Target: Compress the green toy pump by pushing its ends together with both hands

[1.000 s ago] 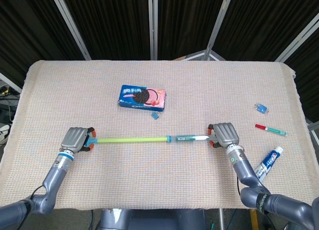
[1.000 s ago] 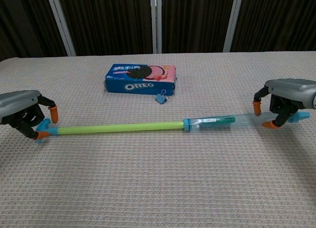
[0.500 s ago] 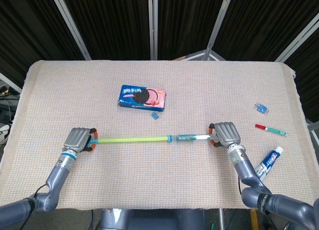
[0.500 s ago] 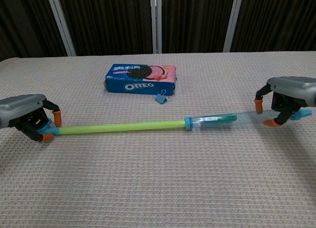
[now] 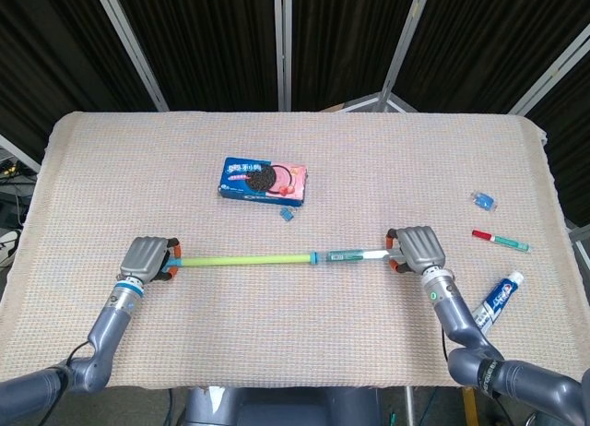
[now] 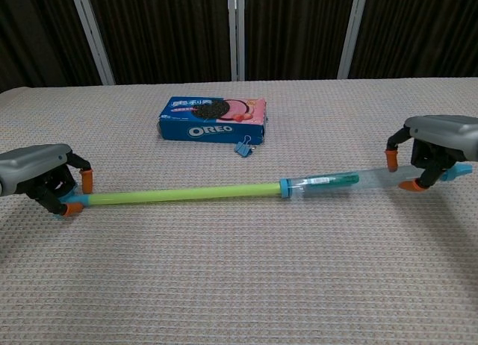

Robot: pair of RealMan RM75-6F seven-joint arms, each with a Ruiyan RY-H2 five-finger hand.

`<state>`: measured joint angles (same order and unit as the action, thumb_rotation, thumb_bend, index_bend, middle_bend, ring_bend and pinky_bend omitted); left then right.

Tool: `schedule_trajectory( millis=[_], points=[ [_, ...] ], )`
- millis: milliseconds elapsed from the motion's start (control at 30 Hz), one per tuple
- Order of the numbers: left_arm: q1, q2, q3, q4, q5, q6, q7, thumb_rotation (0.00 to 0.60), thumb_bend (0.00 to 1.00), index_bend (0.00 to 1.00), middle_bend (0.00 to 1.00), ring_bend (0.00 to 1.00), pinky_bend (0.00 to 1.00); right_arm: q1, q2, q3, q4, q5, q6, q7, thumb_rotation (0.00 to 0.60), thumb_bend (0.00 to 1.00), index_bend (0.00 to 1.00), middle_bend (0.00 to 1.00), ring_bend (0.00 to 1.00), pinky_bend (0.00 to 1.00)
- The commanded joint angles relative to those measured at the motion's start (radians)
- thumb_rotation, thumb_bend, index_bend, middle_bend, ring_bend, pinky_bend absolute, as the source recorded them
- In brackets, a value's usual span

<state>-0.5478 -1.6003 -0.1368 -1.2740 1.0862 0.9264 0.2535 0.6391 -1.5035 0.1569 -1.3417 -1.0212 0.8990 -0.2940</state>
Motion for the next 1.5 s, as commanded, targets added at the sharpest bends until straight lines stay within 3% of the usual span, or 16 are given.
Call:
schedule_trajectory(
  millis=[33, 900, 1500],
  points=[
    [-0.002, 0.001, -0.005, -0.007, -0.004, 0.003, -0.003, 0.6, 0.45, 0.73, 0.85, 0.83, 1.0, 0.002, 0.005, 0.0, -0.015, -0.004, 0.002, -0.005, 0.6, 0.44, 0.61, 1.0, 1.0, 1.0],
    [-0.063, -0.049, -0.047, -0.081, -0.035, 0.024, 0.041, 0.6, 0.45, 0.74, 0.85, 0.83, 1.0, 0.059, -0.028, 0.018, -0.117, 0.06, 0.022, -0.116, 0.6, 0.47, 0.62, 1.0, 1.0, 1.0],
    [-0.126, -0.121, -0.067, -0.104, -0.068, 0.028, 0.1, 0.6, 0.45, 0.74, 0.85, 0.83, 1.0, 0.129, -0.119, 0.035, -0.123, 0.116, 0.033, -0.198, 0.6, 0.47, 0.62, 1.0, 1.0, 1.0]
  ],
)
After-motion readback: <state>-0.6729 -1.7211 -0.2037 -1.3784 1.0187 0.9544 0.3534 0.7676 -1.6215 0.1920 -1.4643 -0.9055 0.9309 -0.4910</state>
